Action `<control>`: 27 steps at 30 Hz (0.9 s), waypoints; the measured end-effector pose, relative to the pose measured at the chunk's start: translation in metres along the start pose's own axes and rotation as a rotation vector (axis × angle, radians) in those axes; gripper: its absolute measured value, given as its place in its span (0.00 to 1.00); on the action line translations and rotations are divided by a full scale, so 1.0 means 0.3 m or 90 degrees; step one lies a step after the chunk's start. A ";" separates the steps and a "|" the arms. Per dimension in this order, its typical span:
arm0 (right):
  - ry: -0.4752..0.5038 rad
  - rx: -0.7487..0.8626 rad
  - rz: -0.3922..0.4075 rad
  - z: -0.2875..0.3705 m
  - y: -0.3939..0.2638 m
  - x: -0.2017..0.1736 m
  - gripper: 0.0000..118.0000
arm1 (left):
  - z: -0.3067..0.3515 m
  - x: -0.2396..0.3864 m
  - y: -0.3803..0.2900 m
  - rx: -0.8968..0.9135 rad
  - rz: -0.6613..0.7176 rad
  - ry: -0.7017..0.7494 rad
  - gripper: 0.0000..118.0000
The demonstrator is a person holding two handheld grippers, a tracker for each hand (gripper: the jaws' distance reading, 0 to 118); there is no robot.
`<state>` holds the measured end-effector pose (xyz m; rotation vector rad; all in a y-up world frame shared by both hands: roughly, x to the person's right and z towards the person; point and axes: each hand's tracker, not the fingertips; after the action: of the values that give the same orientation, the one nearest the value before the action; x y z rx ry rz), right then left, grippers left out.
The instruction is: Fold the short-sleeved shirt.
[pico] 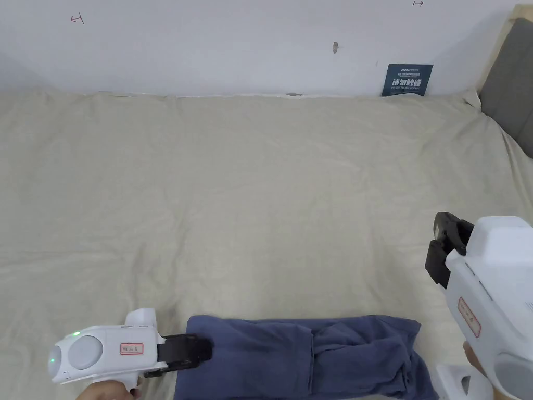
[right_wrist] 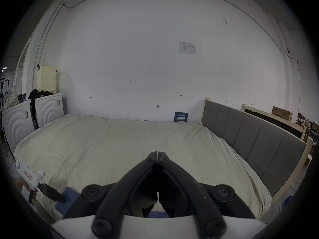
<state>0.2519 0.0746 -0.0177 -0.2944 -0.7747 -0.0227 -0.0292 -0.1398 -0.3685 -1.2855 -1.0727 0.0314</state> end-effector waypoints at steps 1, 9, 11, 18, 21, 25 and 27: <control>-0.001 -0.001 0.000 -0.001 0.000 0.001 0.01 | -0.020 0.004 -0.004 -0.006 -0.013 0.012 0.62; -0.005 -0.010 -0.015 -0.016 -0.009 0.011 0.01 | -0.034 0.072 -0.018 0.008 -0.100 0.079 0.30; -0.002 -0.009 -0.022 -0.014 -0.011 0.009 0.01 | -0.023 0.081 -0.024 0.022 -0.095 0.086 0.11; 0.004 -0.002 -0.029 -0.003 -0.004 0.009 0.01 | 0.034 0.190 -0.047 0.060 -0.141 0.108 0.09; 0.004 0.004 -0.028 0.003 0.006 0.016 0.01 | 0.114 0.196 -0.027 0.081 -0.125 0.099 0.08; 0.006 0.013 -0.030 0.004 0.019 0.024 0.01 | 0.243 0.142 -0.008 0.111 -0.097 0.128 0.08; 0.009 0.019 -0.030 0.006 0.023 0.024 0.01 | 0.310 0.099 -0.002 0.116 -0.095 0.167 0.08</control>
<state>0.2568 0.0822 -0.0133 -0.2471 -0.7671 -0.0579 -0.0741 -0.0535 -0.3592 -1.0111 -0.9150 -0.1452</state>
